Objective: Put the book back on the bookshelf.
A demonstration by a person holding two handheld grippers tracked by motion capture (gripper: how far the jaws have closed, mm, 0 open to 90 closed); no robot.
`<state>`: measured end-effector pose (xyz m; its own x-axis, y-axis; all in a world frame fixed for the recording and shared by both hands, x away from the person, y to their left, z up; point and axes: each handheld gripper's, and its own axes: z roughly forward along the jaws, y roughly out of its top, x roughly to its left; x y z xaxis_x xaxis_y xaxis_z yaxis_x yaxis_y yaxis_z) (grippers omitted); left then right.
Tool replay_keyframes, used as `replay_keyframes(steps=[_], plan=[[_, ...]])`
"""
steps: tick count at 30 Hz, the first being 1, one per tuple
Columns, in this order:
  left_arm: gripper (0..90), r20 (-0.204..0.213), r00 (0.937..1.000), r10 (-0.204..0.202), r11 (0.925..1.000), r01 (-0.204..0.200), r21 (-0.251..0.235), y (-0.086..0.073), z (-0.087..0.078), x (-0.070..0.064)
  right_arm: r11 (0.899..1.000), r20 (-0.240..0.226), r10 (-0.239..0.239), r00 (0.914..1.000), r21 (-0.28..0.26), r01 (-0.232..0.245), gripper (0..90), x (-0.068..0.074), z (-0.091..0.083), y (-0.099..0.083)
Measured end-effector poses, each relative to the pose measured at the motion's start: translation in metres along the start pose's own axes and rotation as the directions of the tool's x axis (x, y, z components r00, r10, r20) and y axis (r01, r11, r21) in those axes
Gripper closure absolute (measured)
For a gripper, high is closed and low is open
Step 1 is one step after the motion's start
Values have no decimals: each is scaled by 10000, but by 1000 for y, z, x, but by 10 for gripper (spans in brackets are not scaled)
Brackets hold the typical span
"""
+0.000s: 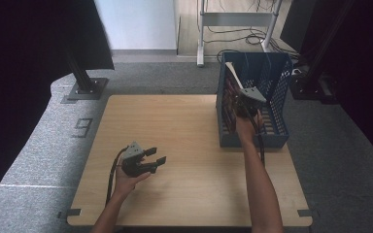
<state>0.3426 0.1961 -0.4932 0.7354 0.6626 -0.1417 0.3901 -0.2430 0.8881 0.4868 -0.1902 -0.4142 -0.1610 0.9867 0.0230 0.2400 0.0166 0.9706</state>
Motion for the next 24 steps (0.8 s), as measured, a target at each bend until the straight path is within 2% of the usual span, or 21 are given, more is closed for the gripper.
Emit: replay_keyframes(steps=[13,19,24], plan=[[394,-82,9999,-151,9999,150,-44,-1,-2,6,9944,362,728,9967,-790,-697,818,-6,14,1],[394,-124,9996,-247,9997,247,-57,-2,-3,9,9904,396,752,9964,-1189,-700,818,-4,21,7],[394,-140,9996,-236,9997,236,-38,-2,-3,9,9939,323,542,9980,-981,-508,818,4,30,1]])
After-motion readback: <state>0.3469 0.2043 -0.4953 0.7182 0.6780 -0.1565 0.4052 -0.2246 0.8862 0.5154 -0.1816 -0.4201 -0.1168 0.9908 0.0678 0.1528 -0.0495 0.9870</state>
